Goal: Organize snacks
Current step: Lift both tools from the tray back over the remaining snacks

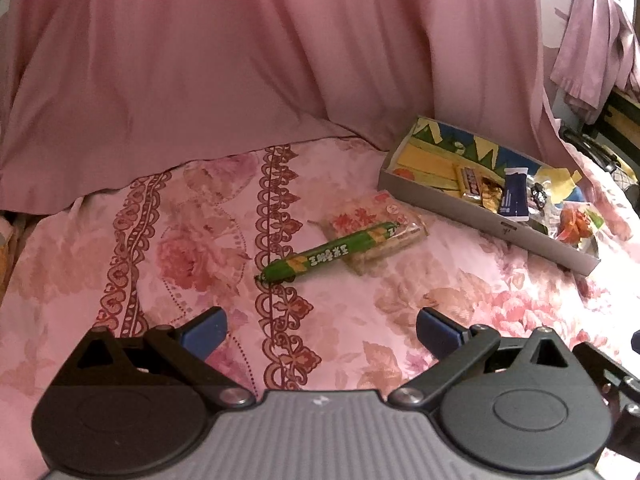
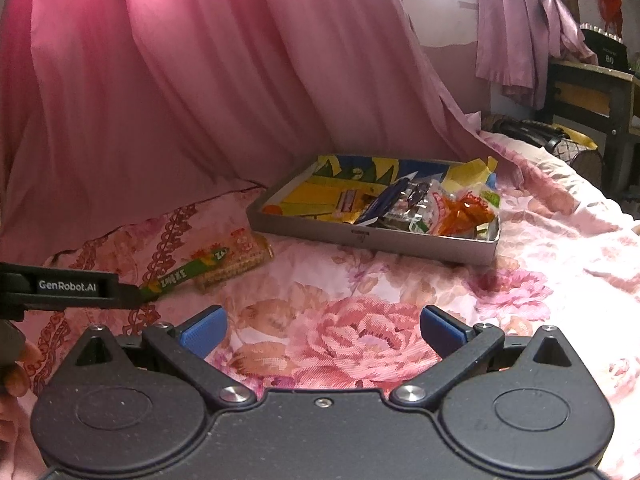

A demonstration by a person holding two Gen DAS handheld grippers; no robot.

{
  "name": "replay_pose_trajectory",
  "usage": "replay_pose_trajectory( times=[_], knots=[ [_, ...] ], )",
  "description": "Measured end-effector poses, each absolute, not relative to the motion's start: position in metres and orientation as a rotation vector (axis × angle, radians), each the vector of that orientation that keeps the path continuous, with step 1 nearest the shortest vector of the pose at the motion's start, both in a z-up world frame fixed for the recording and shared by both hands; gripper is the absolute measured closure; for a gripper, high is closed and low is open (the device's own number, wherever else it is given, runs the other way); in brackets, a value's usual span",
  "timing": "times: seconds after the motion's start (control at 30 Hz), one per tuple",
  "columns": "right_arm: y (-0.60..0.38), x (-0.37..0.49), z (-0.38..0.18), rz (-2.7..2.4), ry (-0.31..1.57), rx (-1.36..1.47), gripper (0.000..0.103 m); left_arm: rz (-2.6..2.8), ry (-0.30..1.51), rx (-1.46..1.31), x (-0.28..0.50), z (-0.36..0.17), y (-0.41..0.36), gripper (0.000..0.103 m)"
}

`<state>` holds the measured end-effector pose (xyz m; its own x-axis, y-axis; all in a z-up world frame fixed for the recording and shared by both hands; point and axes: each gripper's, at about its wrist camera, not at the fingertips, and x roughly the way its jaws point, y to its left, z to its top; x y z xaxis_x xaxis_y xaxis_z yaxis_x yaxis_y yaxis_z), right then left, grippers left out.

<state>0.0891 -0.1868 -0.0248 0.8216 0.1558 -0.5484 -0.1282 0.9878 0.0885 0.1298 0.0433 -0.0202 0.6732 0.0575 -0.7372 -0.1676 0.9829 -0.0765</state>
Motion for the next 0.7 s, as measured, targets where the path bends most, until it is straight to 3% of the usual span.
replay_pose_trajectory(
  times=[0.7],
  knots=[
    [-0.168, 0.144, -0.039, 0.158, 0.643, -0.015, 0.001, 0.019, 0.832, 0.03, 0.202, -0.03, 0.055, 0.0]
  ],
)
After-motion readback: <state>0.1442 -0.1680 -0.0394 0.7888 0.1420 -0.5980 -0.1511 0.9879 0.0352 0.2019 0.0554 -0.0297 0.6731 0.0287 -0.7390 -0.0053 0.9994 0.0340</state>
